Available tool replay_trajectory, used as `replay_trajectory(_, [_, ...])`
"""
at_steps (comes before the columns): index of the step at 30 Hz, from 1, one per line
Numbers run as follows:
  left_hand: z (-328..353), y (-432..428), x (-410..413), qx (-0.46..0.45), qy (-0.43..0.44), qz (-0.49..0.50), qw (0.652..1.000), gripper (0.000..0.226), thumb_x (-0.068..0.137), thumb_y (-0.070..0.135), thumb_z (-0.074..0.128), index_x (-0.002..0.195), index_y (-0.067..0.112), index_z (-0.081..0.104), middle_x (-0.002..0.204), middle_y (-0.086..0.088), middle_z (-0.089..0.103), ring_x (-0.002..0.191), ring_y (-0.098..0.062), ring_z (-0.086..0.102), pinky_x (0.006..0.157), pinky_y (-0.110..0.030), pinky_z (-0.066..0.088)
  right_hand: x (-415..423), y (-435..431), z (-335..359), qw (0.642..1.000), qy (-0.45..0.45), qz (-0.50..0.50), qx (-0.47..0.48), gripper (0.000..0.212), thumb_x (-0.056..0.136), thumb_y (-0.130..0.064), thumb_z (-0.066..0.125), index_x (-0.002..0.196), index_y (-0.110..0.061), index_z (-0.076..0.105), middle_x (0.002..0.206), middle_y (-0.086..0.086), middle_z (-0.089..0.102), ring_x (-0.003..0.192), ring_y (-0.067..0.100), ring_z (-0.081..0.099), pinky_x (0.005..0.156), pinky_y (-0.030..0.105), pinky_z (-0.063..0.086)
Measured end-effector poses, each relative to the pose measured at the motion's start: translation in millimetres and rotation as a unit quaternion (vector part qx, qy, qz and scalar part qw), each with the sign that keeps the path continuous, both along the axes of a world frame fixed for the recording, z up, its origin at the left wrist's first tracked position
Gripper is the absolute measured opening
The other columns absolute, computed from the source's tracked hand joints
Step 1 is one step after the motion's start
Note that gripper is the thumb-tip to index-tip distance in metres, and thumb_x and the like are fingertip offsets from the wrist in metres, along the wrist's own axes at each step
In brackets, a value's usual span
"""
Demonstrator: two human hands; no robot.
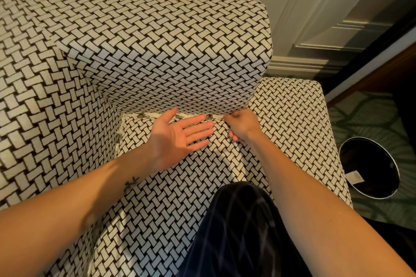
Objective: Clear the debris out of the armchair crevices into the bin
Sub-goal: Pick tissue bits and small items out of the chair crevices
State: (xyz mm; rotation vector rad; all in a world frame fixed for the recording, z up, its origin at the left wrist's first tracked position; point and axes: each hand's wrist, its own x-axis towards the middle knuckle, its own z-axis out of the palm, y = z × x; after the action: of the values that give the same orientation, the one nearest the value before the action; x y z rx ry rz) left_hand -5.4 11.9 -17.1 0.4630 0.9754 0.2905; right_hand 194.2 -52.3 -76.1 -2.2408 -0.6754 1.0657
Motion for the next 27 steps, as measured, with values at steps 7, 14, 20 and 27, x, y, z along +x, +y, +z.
replay_trajectory(7, [-1,0,-1,-0.005,-0.006,-0.001,1.000,0.071,0.104,0.057,0.027,0.136,0.001,0.059,0.130,-0.024,0.067,0.124,-0.037,0.064,0.117,-0.054,0.035,0,6,7,0.998,0.017,0.037,-0.041,0.038,0.100,-0.040,0.058,0.090,-0.005,0.069,0.062,0.007,0.070,0.040,0.012,0.056,0.044,0.023,0.046])
replay_trajectory(14, [0,-1,0,-0.005,-0.004,-0.001,1.000,0.071,0.104,0.056,0.027,0.135,0.001,0.059,0.129,-0.024,0.068,0.124,-0.037,0.064,0.116,-0.054,0.037,1,3,0,1.000,0.008,0.010,-0.013,0.035,0.100,-0.035,0.060,0.089,-0.005,0.072,0.054,0.003,0.066,0.040,0.011,0.056,0.051,0.026,0.047])
replay_trajectory(20, [2,-1,0,-0.002,0.004,0.004,1.000,0.071,0.104,0.056,0.027,0.134,0.000,0.059,0.128,-0.025,0.068,0.123,-0.038,0.064,0.115,-0.054,0.037,-2,-5,-2,0.999,0.020,0.001,0.048,0.029,0.101,-0.034,0.059,0.092,-0.010,0.074,0.060,0.015,0.069,0.044,0.018,0.057,0.058,0.032,0.053])
replay_trajectory(27, [3,-3,-1,0.003,0.009,-0.004,1.000,0.071,0.104,0.056,0.026,0.134,0.000,0.059,0.128,-0.024,0.068,0.123,-0.037,0.064,0.115,-0.054,0.039,-5,-14,5,0.995,0.029,-0.012,0.094,0.026,0.100,-0.033,0.061,0.088,-0.016,0.076,0.052,0.010,0.064,0.041,0.019,0.056,0.045,0.026,0.048])
